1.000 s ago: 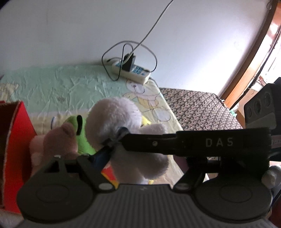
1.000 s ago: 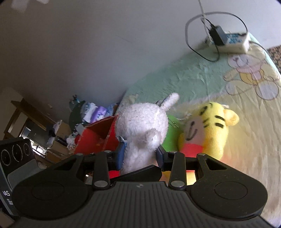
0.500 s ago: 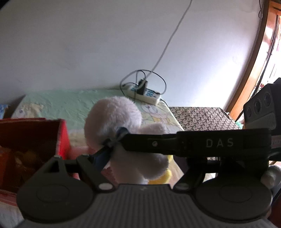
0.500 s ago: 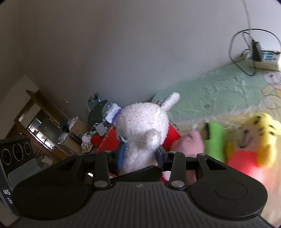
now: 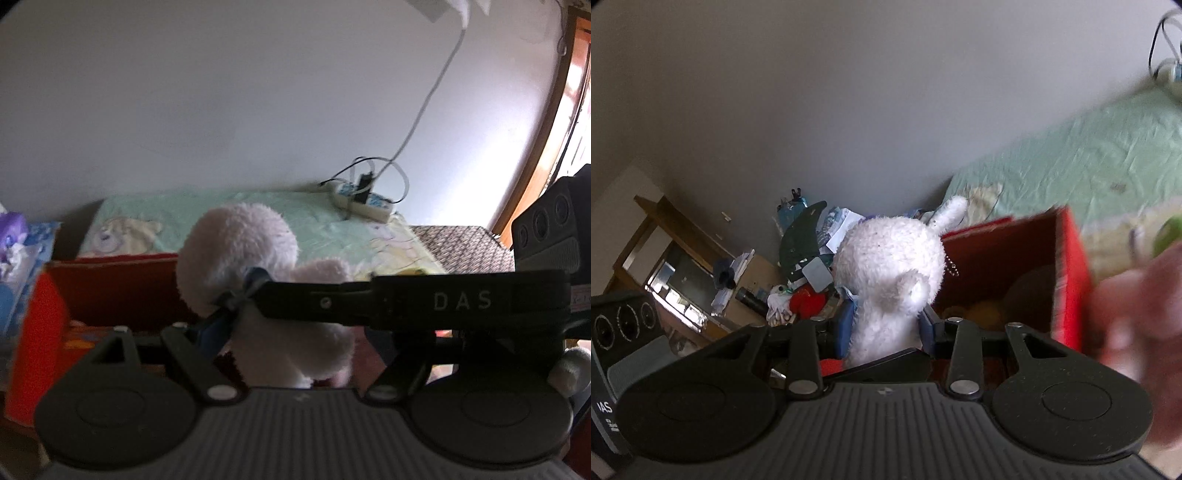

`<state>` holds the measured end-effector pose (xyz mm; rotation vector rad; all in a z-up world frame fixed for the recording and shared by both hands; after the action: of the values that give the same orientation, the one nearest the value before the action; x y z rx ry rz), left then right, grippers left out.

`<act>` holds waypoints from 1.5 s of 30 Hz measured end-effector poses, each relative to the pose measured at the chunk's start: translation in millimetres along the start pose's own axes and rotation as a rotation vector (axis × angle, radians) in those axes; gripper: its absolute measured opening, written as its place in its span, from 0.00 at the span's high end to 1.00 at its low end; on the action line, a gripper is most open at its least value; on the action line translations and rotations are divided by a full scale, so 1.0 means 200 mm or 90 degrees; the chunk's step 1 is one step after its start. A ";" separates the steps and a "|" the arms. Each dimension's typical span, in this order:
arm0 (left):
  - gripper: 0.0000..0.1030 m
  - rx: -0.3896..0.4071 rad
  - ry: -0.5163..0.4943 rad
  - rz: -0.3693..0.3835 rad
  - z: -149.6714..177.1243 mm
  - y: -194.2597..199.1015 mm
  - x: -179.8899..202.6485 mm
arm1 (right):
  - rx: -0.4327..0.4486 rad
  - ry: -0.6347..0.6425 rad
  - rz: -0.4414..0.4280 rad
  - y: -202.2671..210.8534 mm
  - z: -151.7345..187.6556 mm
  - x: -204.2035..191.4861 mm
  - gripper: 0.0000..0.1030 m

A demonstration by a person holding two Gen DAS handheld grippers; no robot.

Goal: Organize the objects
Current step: 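Lift the white bunny with the right gripper and carry it over the red box, then lower the bunny into the red box and open the right gripper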

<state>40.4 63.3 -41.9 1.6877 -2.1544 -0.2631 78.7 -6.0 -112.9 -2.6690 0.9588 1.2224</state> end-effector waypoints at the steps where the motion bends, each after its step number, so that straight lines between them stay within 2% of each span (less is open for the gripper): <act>1: 0.25 -0.006 -0.001 -0.002 0.01 0.01 -0.07 | -0.002 -0.006 0.003 -0.03 0.03 -0.01 0.61; 8: 0.25 -0.059 -0.009 -0.013 0.08 0.02 -0.41 | -0.029 -0.099 0.028 -0.25 0.19 0.00 0.61; 14: 0.25 -0.096 -0.019 -0.027 0.15 -0.01 -0.62 | -0.064 -0.156 0.064 -0.43 0.26 0.01 0.61; 21: 0.22 -0.123 -0.009 -0.039 0.21 -0.06 -0.82 | -0.116 -0.190 0.088 -0.51 0.34 0.03 0.61; 24: 0.22 -0.130 -0.003 -0.050 0.23 -0.05 -0.88 | -0.151 -0.191 0.088 -0.51 0.39 0.01 0.56; 27: 0.29 -0.123 -0.037 -0.070 0.23 -0.03 -0.90 | -0.181 -0.158 0.104 -0.50 0.41 0.01 0.52; 34: 0.28 -0.132 -0.077 -0.074 0.24 -0.06 -0.89 | -0.177 -0.102 0.123 -0.36 0.31 0.02 0.50; 37: 0.28 -0.141 -0.105 -0.087 0.25 -0.07 -0.88 | -0.143 -0.087 0.153 -0.33 0.25 0.05 0.55; 39: 0.29 -0.144 -0.103 -0.088 0.25 -0.07 -0.88 | -0.138 -0.066 0.187 -0.37 0.23 0.08 0.66; 40: 0.29 -0.145 -0.099 -0.085 0.25 -0.07 -0.88 | -0.146 -0.055 0.203 -0.40 0.24 0.10 0.72; 42: 0.29 -0.146 -0.101 -0.087 0.26 -0.07 -0.88 | -0.173 -0.034 0.237 -0.47 0.30 0.12 0.77; 43: 0.30 -0.146 -0.103 -0.088 0.25 -0.06 -0.88 | -0.184 -0.031 0.241 -0.50 0.32 0.12 0.84; 45: 0.31 -0.144 -0.108 -0.085 0.25 -0.05 -0.87 | -0.192 -0.034 0.221 -0.54 0.32 0.09 0.84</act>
<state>64.1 223.9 -123.1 1.7334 -2.0389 -0.6836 104.5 89.9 -190.1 -2.7456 1.3750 1.6139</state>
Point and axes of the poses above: each gripper's, at about its wrist camera, not at the fingertips, and y roughly against the way its jaws point, x to its right, z to its underside, the point moved 9 cm from there along -y, roughly the way its jaws point, and after that the axes turned 15 degrees about x, right-handed, at the moved point
